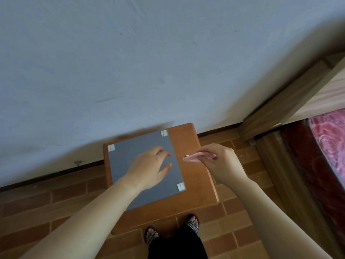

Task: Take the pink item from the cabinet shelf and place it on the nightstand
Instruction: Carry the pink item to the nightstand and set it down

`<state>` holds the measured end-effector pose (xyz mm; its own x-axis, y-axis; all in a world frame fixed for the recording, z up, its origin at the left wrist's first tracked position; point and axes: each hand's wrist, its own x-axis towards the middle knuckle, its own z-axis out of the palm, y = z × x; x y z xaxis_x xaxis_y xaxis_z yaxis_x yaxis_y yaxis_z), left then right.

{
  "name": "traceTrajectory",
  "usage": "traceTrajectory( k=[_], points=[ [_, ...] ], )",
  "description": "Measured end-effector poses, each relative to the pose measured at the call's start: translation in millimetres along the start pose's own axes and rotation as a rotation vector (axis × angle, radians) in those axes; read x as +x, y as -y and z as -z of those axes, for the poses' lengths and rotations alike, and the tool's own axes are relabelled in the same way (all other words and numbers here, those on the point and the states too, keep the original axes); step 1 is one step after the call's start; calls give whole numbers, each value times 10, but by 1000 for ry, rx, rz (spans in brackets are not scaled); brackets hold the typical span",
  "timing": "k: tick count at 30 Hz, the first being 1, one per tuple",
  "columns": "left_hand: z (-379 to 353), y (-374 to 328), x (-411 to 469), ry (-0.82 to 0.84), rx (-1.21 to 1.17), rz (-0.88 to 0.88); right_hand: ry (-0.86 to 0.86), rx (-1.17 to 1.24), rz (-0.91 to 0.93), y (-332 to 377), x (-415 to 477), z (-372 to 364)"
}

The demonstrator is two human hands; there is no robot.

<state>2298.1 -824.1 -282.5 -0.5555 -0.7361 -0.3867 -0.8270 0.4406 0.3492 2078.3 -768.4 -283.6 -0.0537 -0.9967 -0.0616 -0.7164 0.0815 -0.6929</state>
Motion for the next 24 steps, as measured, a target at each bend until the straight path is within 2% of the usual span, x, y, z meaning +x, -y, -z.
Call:
traceTrajectory(
  k=[5,11,13,16,19,24],
  points=[
    [-428,290,596,-16,-20,13,-1,33,-90,-543,406,-386],
    [-860,554,1180,34,-5,47,-81,-21,-58,-1050,755,-768],
    [-985,663,1301,95,83,60,-125,-23,-53,-1144,840,-932],
    [-1155,796,1431,191,194,62,-210,-35,-3,-1209,929,-1187],
    [-1299,823,1524,148,129,115,-248,-74,74,-1250,976,-1369],
    [-1552,844,1600,108,120,199,-202,-189,158,-1450,950,-1601]
  ],
)
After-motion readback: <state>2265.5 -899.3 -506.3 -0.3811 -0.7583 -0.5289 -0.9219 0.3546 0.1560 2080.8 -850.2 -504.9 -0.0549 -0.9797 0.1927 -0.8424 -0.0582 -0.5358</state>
